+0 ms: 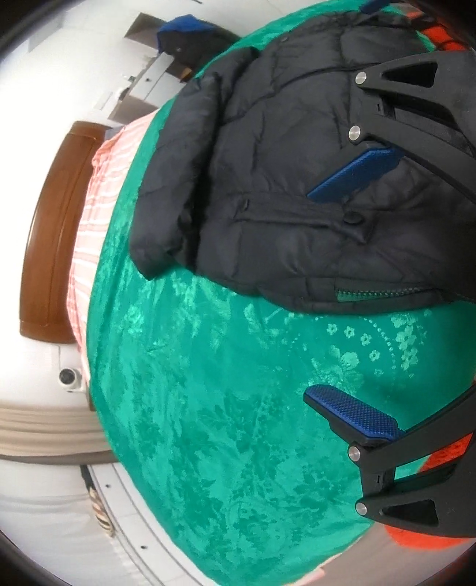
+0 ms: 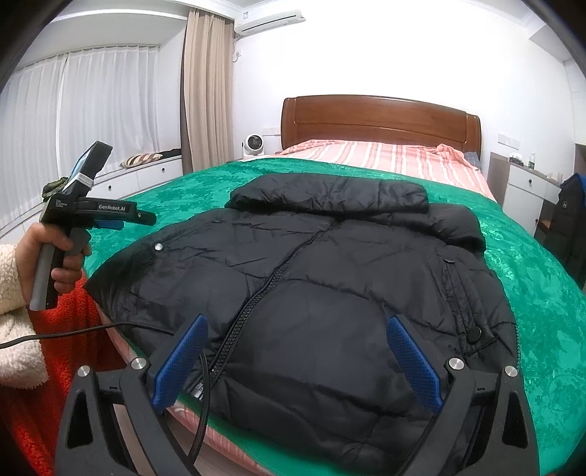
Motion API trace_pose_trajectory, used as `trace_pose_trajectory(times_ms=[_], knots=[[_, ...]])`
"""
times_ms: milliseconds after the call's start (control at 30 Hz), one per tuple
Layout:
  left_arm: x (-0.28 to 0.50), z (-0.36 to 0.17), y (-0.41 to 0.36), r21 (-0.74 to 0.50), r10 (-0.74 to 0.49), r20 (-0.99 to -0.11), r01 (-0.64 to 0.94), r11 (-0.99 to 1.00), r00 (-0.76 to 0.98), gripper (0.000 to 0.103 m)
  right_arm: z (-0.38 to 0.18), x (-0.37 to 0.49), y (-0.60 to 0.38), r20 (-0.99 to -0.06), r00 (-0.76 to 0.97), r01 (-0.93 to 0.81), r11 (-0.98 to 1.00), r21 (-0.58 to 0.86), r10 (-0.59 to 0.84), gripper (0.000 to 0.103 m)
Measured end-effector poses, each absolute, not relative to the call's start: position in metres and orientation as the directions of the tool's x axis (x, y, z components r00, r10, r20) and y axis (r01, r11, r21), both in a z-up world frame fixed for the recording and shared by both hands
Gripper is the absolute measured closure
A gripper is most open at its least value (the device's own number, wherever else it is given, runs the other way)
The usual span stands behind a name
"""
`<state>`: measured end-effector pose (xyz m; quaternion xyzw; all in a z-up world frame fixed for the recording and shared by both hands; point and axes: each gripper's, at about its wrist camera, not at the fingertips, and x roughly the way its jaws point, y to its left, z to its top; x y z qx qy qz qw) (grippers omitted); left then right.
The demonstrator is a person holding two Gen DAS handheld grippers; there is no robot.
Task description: Fold large clothes
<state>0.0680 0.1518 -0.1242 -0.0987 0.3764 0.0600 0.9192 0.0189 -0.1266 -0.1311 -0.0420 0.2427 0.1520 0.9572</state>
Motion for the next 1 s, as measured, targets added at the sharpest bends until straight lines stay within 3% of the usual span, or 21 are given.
trace_pose_trajectory(times_ms=[1000], knots=[[0.064,-0.135,0.165,-0.098,0.130,-0.714,-0.282,0.954,0.688,0.003,-0.138,0.025,-0.118,-0.502,0.822,-0.324,0.946,-0.021,0.271,0.006]])
